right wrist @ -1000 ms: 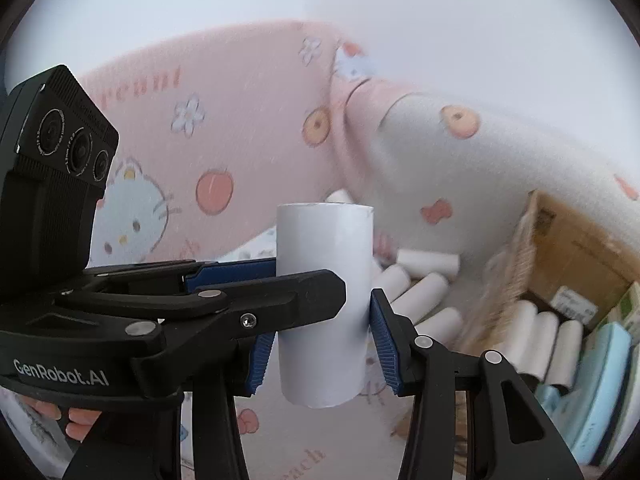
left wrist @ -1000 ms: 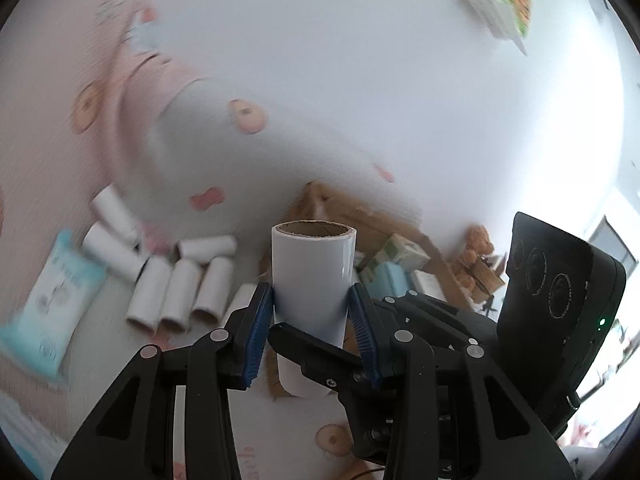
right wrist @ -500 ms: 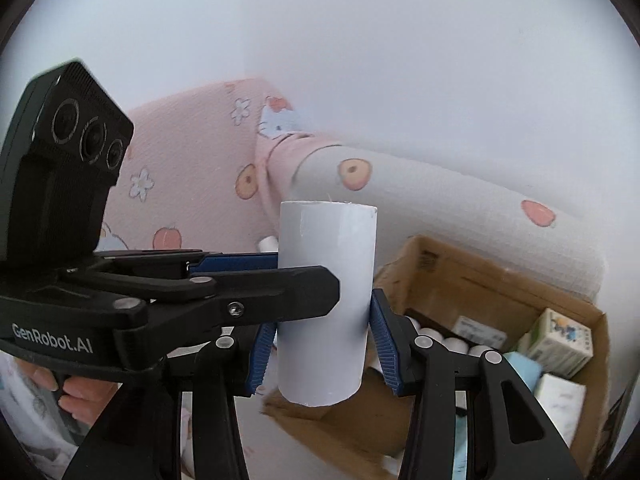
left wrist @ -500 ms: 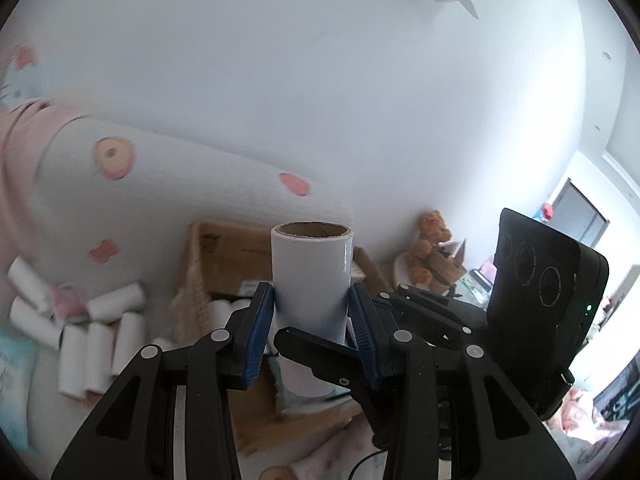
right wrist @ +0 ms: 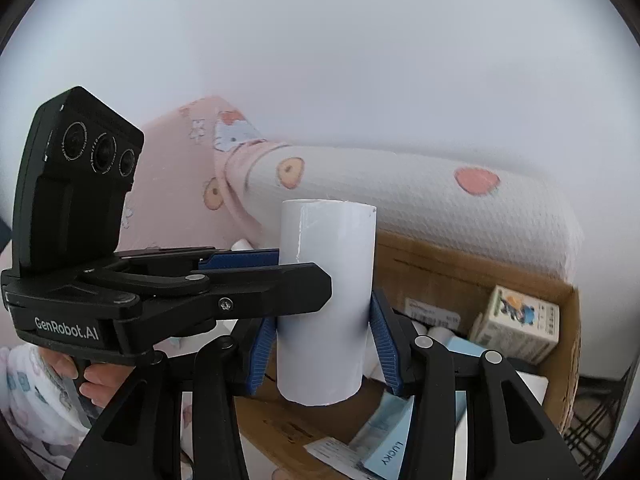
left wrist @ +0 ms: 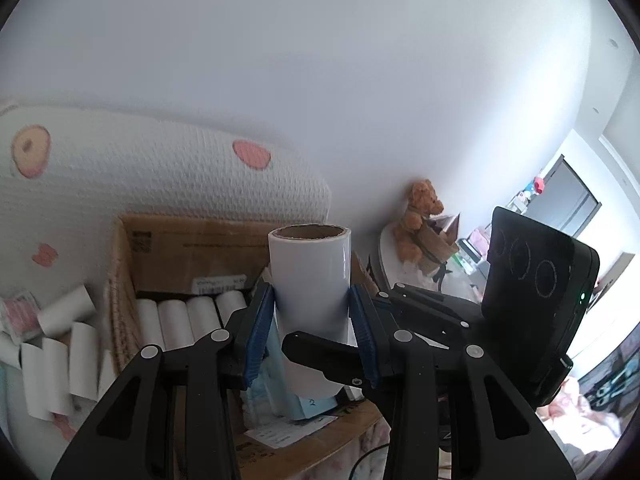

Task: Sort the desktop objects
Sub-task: 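Lift the held white tube with the left gripper toward the cardboard box, then lower the tube into the box beside the white rolls and open the left gripper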

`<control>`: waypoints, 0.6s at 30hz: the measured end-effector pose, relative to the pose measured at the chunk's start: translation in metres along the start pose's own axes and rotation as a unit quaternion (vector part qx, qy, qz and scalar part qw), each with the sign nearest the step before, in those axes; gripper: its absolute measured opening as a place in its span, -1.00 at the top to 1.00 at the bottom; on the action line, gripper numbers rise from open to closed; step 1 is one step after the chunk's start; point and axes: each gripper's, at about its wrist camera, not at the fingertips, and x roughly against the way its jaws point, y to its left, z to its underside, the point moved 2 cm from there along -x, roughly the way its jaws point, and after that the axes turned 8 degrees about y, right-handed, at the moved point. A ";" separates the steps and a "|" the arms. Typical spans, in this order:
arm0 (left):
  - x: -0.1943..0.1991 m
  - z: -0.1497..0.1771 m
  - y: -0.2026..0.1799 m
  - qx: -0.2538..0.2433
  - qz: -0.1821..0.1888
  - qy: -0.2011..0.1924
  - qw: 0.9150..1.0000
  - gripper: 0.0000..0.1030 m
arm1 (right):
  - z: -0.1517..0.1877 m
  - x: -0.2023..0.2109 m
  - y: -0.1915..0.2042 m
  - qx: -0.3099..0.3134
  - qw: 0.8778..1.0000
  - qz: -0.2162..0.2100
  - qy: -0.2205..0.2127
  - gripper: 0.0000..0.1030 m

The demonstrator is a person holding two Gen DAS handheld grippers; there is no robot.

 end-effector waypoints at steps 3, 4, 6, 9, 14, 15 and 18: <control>-0.010 -0.005 0.005 0.006 -0.003 0.016 1.000 0.17 | 0.001 -0.007 -0.011 -0.010 1.000 0.000 0.010 0.16; -0.013 -0.007 0.005 0.006 -0.007 0.020 1.000 0.17 | 0.003 -0.009 -0.015 -0.016 1.000 -0.002 0.014 0.16; -0.019 -0.012 0.009 0.010 -0.015 0.029 0.999 0.17 | 0.002 -0.014 -0.023 -0.026 0.999 -0.008 0.022 0.16; -0.029 -0.019 0.018 0.022 -0.023 0.045 0.998 0.17 | -0.002 -0.025 -0.032 -0.044 0.998 -0.020 0.037 0.16; -0.049 -0.028 0.037 0.055 -0.025 0.084 0.995 0.17 | -0.007 -0.045 -0.046 -0.071 0.995 -0.032 0.065 0.16; -0.055 -0.030 0.041 0.062 -0.027 0.097 0.993 0.17 | -0.007 -0.049 -0.048 -0.079 0.994 -0.033 0.071 0.16; -0.074 -0.037 0.049 0.062 -0.067 0.127 0.988 0.17 | -0.007 -0.064 -0.057 -0.102 0.989 -0.036 0.099 0.16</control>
